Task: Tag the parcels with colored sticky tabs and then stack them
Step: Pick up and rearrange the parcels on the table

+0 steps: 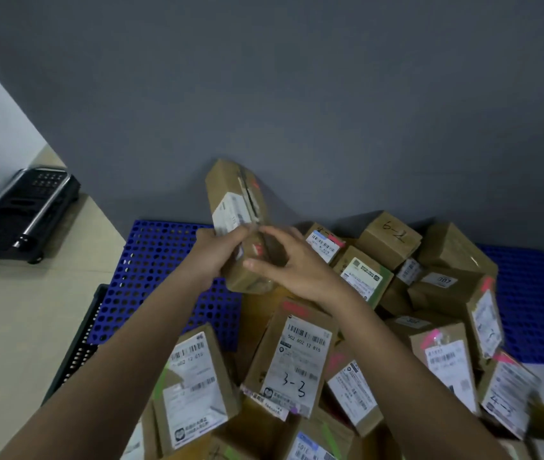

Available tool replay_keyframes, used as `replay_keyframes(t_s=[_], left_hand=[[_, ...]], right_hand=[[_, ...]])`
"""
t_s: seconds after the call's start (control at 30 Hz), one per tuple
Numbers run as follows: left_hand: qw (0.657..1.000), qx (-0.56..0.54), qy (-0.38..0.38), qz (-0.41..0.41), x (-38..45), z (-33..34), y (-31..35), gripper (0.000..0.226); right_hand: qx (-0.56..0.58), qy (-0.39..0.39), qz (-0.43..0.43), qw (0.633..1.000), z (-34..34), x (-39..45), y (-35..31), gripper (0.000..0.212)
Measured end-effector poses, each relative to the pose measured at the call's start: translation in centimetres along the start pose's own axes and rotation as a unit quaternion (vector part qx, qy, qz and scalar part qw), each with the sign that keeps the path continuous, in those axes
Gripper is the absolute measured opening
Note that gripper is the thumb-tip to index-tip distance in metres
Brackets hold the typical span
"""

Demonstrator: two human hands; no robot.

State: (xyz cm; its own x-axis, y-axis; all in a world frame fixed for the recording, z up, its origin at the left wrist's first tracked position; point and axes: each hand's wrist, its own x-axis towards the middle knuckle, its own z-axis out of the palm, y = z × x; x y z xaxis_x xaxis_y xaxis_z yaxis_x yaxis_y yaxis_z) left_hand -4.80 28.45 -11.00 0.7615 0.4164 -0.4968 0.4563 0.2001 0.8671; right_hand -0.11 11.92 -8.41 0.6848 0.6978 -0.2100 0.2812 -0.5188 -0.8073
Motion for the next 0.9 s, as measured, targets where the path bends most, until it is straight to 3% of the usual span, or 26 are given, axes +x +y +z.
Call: replay_keyframes(t_s=[0.1, 0.17, 0.23, 0.3, 0.33, 0.4, 0.53, 0.67, 0.73, 0.83, 0.9], left_hand=[[0.997, -0.053, -0.050, 0.007, -2.1, 1.6, 1.3, 0.079], [0.992, -0.071, -0.103, 0.032, -3.6, 2.7, 1.9, 0.067], [0.983, -0.098, -0.152, 0.037, -5.1, 3.6, 2.4, 0.048], [0.972, -0.116, -0.200, 0.026, -6.2, 4.3, 2.8, 0.051], [0.965, -0.130, -0.226, 0.015, -6.7, 4.7, 2.9, 0.054], [0.953, -0.152, -0.262, 0.011, -7.4, 5.6, 2.8, 0.059], [0.950, -0.151, -0.269, 0.043, -8.6, 7.3, 2.6, 0.070], [0.951, -0.131, -0.275, 0.057, -8.9, 8.4, 2.0, 0.072], [0.947, -0.125, -0.287, 0.068, -9.1, 8.6, 1.6, 0.070], [0.930, -0.142, -0.333, 0.063, -9.9, 8.4, 1.7, 0.041], [0.924, -0.157, -0.345, 0.043, -10.0, 8.2, 1.8, 0.040]], right_hand=[[-0.050, 0.045, 0.005, 0.998, 0.0, -2.8, -1.3, 0.090], [-0.044, 0.144, -0.010, 0.989, -0.7, -4.5, -1.4, 0.076], [0.126, 0.210, 0.026, 0.969, -1.7, -6.1, -1.0, 0.057], [0.355, 0.206, 0.091, 0.907, -2.7, -7.8, -0.5, 0.042], [0.420, 0.194, 0.110, 0.879, -3.0, -8.4, -0.1, 0.039], [0.442, 0.186, 0.116, 0.870, -3.2, -9.9, 0.7, 0.046], [0.338, 0.254, 0.080, 0.903, -3.2, -12.7, 1.0, 0.046], [0.022, 0.317, 0.043, 0.947, -3.0, -14.4, 0.7, 0.077], [-0.090, 0.355, 0.015, 0.931, -3.0, -14.8, 1.0, 0.077], [-0.196, 0.413, 0.012, 0.889, -3.2, -15.4, 1.7, 0.074], [-0.244, 0.436, -0.006, 0.866, -3.0, -15.6, 2.2, 0.074]])
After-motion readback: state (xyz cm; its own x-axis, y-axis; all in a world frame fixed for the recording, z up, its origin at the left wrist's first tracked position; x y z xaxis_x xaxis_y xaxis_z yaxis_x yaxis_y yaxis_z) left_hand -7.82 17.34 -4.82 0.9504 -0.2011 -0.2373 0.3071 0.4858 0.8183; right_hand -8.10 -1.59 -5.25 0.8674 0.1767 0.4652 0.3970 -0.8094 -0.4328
